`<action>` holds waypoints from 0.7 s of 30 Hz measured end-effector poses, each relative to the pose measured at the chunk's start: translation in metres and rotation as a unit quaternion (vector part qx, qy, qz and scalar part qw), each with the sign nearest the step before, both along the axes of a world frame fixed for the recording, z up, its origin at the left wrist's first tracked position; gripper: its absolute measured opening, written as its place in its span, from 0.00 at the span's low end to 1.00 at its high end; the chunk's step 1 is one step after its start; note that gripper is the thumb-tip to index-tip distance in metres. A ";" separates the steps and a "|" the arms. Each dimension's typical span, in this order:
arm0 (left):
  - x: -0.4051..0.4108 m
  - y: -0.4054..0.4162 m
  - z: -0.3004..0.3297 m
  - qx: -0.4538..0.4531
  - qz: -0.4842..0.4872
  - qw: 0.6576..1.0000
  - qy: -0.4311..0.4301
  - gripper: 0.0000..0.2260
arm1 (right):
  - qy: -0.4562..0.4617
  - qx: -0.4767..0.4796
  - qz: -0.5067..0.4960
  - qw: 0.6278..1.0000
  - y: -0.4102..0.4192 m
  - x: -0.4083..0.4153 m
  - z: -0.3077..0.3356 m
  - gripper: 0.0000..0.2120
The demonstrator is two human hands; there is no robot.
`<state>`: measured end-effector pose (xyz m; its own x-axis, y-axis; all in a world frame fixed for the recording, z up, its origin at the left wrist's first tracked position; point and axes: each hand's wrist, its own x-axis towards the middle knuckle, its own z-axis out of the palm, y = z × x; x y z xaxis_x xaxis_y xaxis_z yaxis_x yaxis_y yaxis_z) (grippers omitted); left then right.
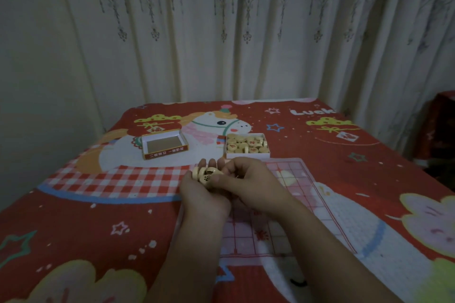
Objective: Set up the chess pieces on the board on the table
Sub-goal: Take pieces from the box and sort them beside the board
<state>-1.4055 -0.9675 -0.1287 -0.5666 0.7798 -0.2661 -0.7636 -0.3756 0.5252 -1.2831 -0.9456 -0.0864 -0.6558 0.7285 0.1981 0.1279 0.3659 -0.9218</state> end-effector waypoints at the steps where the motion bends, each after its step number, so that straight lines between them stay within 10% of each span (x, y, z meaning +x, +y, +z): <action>1: 0.001 -0.001 0.000 0.002 0.006 1.000 -0.019 0.12 | 0.013 -0.027 -0.012 0.999 0.002 0.007 0.002 0.12; 11: 0.061 0.013 0.033 -0.006 -0.074 0.990 -0.121 0.16 | -0.073 -0.088 -0.239 0.964 0.080 0.128 0.002 0.12; 21: 0.089 0.022 0.021 -0.005 -0.103 0.986 -0.132 0.17 | -0.169 -0.043 -0.254 0.951 0.094 0.132 -0.010 0.13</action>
<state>-1.3161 -0.9453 -0.1073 -0.3067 0.8676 -0.3913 -0.9337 -0.1944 0.3007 -1.1509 -0.8517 -0.0968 -0.2313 0.9722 -0.0365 0.5629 0.1031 -0.8200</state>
